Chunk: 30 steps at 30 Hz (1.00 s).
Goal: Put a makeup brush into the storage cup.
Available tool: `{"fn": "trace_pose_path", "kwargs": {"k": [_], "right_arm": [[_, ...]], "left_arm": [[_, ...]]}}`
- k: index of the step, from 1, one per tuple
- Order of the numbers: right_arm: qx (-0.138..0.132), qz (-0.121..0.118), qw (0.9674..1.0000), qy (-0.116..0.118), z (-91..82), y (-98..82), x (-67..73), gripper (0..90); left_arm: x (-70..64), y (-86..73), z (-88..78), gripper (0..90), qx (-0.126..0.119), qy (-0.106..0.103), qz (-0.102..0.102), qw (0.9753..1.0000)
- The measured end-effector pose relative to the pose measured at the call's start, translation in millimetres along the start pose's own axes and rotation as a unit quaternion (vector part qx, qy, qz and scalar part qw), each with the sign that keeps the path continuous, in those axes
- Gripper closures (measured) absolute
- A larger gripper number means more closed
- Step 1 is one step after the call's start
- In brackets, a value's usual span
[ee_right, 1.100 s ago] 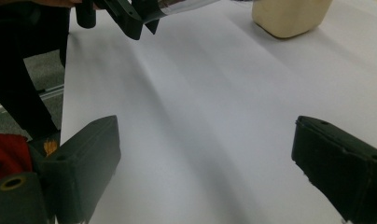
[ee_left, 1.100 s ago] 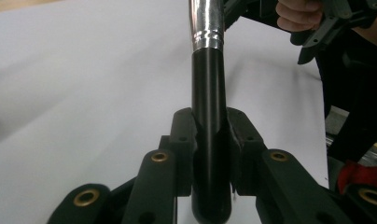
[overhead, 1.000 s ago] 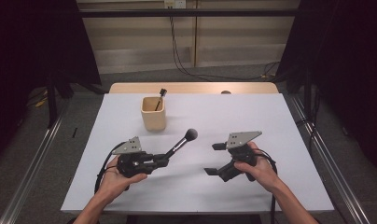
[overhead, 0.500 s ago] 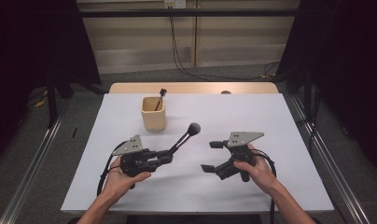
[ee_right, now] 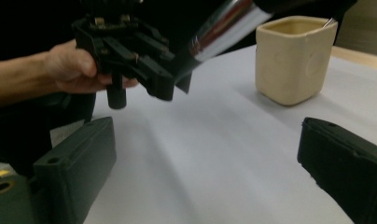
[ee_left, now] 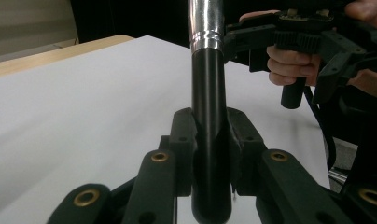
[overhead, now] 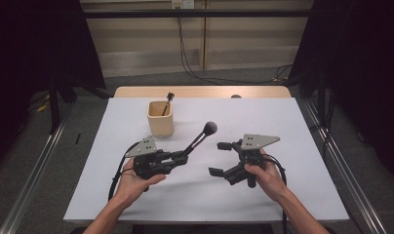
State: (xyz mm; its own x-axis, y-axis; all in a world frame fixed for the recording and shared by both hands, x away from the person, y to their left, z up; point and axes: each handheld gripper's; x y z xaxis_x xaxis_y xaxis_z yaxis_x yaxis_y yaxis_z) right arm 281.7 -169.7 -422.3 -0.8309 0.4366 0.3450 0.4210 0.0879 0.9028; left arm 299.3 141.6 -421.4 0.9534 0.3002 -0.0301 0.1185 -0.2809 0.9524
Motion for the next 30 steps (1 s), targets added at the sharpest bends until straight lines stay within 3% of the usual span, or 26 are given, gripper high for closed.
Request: {"fn": "trace_pose_path", "kwargs": {"k": [3,11,20,25,30], "right_arm": [[-0.018,0.001,0.9998,0.013,-1.2,0.1,0.1,1.4],[-0.027,0.01,0.9994,0.019,6.9,0.3,4.0,4.4],[-0.042,0.029,0.9983,0.029,10.7,5.2,-0.1,30.6],[-0.042,0.045,0.9976,0.03,12.8,3.4,-5.3,40.0],[-0.047,0.045,0.9973,0.033,13.0,3.6,-5.0,48.0]], "left_arm": [[-1.5,0.6,4.2,74.7,-0.001,-0.002,0.002,1.0],[-6.2,-4.6,11.8,74.7,-0.003,-0.005,0.0,1.0],[-8.5,-6.1,14.4,74.7,-0.004,-0.012,0.006,0.9999],[-11.5,-6.4,16.6,74.7,-0.002,-0.016,0.012,0.9998],[-12.2,-7.5,18.8,74.7,0.0,-0.018,0.012,0.9998]]}}
Point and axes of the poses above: each handheld gripper's, and its own axes: z roughly forward along the jaws, y roughly out of its top, x roughly to its left, and after that the axes turned 9 degrees about z, right-handed
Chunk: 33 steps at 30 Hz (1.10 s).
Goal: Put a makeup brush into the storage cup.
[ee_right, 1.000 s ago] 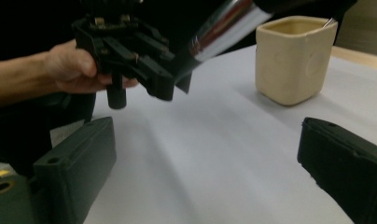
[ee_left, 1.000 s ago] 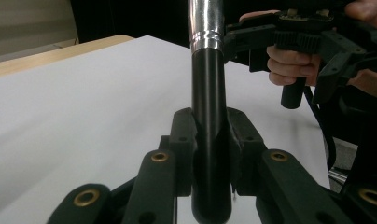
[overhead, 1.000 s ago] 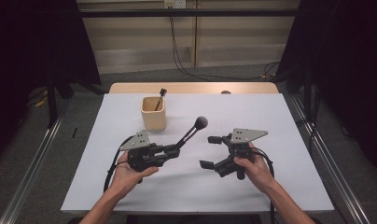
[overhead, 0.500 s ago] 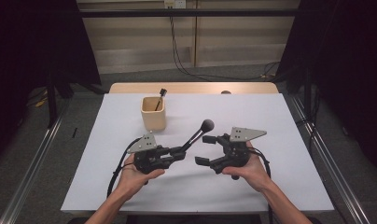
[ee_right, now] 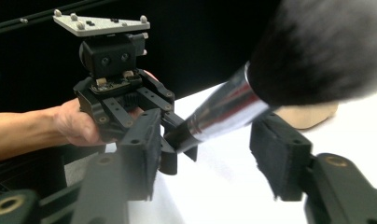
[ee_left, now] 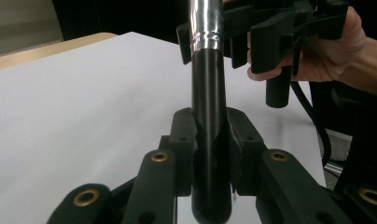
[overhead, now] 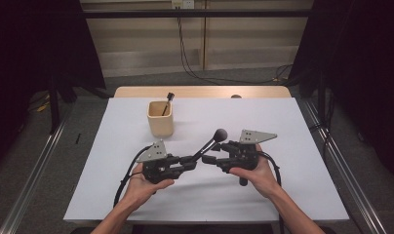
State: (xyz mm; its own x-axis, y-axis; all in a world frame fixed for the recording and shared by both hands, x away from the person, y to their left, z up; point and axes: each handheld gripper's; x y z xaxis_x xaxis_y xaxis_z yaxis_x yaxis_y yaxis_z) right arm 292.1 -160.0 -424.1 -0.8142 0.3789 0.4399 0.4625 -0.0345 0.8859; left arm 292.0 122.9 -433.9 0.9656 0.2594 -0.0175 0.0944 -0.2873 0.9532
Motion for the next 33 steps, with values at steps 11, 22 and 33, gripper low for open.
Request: {"fn": "trace_pose_path", "kwargs": {"k": [11,22,33], "right_arm": [[-0.005,0.017,0.9998,0.004,0.2,-0.9,-3.3,58.0],[-0.012,0.05,0.9983,0.026,-1.5,-1.5,-7.9,65.0],[-0.021,0.069,0.9962,0.05,-2.6,-0.6,-8.4,71.0]], "left_arm": [[-1.8,-0.4,2.5,74.6,0.002,-0.009,0.005,0.9999],[-1.9,-1.1,3.5,74.5,0.004,-0.009,0.015,0.9998],[-3.5,-1.9,6.9,72.9,0.007,0.0,0.032,0.9994]]}}
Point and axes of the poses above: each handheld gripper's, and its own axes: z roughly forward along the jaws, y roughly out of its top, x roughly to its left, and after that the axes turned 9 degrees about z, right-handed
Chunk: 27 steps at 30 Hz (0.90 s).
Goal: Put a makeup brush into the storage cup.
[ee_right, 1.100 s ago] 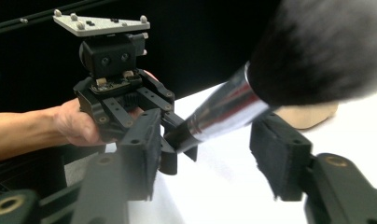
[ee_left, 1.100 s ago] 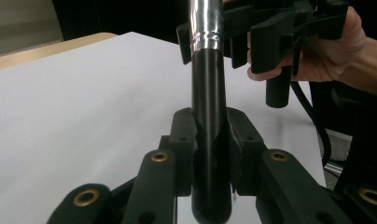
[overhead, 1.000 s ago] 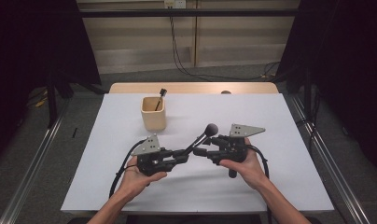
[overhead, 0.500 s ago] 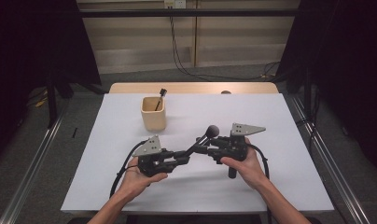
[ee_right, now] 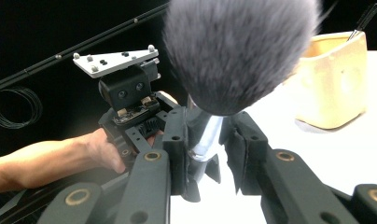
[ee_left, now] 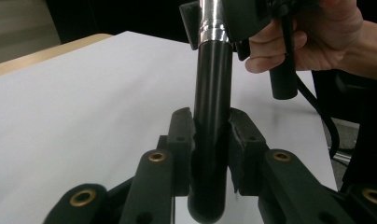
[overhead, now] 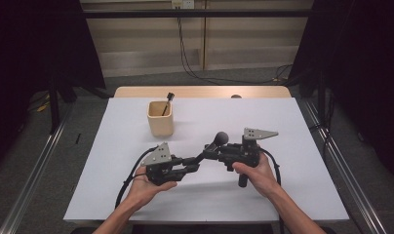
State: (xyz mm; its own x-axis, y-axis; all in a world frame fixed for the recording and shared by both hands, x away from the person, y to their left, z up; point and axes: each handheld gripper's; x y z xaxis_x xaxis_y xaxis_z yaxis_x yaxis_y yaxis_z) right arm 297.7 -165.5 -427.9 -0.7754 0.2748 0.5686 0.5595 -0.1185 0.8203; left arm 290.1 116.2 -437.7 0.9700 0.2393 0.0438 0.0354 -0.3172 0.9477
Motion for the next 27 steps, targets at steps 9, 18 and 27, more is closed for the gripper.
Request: {"fn": "trace_pose_path", "kwargs": {"k": [9,18,27], "right_arm": [[0.002,-0.011,0.9999,-0.008,-1.2,1.2,0.8,71.2],[0.002,-0.029,0.9992,-0.026,-7.2,5.2,0.4,71.2],[0.016,-0.038,0.9988,-0.028,-13.6,10.9,0.9,71.3]], "left_arm": [[1.8,-0.2,-2.8,52.5,-0.002,0.014,-0.018,0.9997],[6.2,2.1,-15.2,20.0,0.005,0.045,-0.039,0.9982],[14.6,-1.8,-33.8,2.4,0.024,0.077,-0.07,0.9943]]}}
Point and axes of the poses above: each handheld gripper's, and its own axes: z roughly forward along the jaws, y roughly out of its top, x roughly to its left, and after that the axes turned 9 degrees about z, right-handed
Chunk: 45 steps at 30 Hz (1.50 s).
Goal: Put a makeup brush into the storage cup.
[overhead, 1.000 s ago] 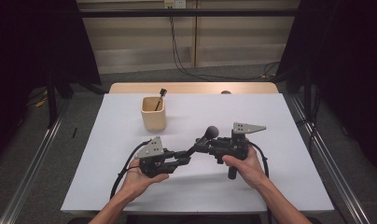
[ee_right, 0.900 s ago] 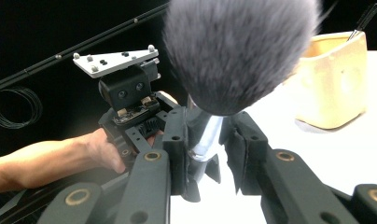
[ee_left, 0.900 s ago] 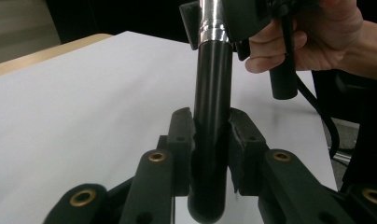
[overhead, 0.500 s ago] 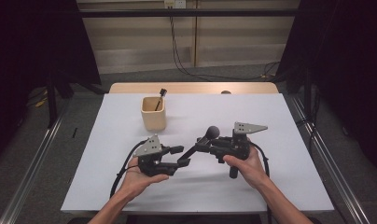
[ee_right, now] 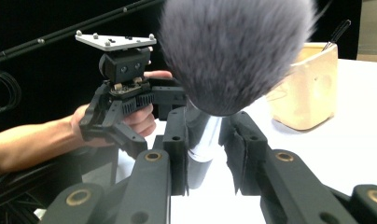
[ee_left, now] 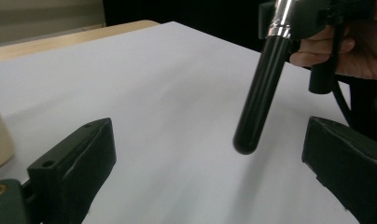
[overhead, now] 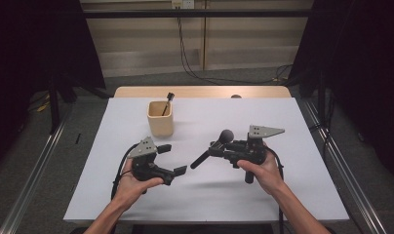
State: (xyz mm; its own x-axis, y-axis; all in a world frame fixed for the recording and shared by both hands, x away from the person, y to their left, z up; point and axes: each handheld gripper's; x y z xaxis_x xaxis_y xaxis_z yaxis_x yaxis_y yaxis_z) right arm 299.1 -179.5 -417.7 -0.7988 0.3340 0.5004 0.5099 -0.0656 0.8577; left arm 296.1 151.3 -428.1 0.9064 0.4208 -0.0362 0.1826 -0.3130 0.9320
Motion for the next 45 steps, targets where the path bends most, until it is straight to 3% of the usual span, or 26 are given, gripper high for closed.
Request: {"fn": "trace_pose_path", "kwargs": {"k": [6,14,25,34,45], "right_arm": [[0.015,-0.006,0.9999,-0.003,-3.3,6.9,-0.6,71.3],[0.036,-0.015,0.9992,-0.005,-1.9,17.2,0.8,71.3],[0.105,-0.024,0.9941,-0.015,5.5,35.0,2.4,71.2],[0.171,-0.03,0.9845,-0.022,18.3,47.6,5.5,71.3],[0.245,-0.045,0.9675,-0.042,40.1,58.0,11.4,71.3]], "left_arm": [[4.0,-3.1,-5.9,2.3,-0.002,0.011,-0.009,0.9999],[3.9,-2.7,-7.0,2.2,-0.001,0.027,0.007,0.9996],[0.2,-2.1,-2.9,2.2,-0.004,0.024,0.012,0.9996],[-1.2,0.6,-2.1,2.3,-0.009,0.032,0.024,0.9992],[-2.9,1.5,1.1,2.4,-0.008,0.02,0.021,0.9995]]}}
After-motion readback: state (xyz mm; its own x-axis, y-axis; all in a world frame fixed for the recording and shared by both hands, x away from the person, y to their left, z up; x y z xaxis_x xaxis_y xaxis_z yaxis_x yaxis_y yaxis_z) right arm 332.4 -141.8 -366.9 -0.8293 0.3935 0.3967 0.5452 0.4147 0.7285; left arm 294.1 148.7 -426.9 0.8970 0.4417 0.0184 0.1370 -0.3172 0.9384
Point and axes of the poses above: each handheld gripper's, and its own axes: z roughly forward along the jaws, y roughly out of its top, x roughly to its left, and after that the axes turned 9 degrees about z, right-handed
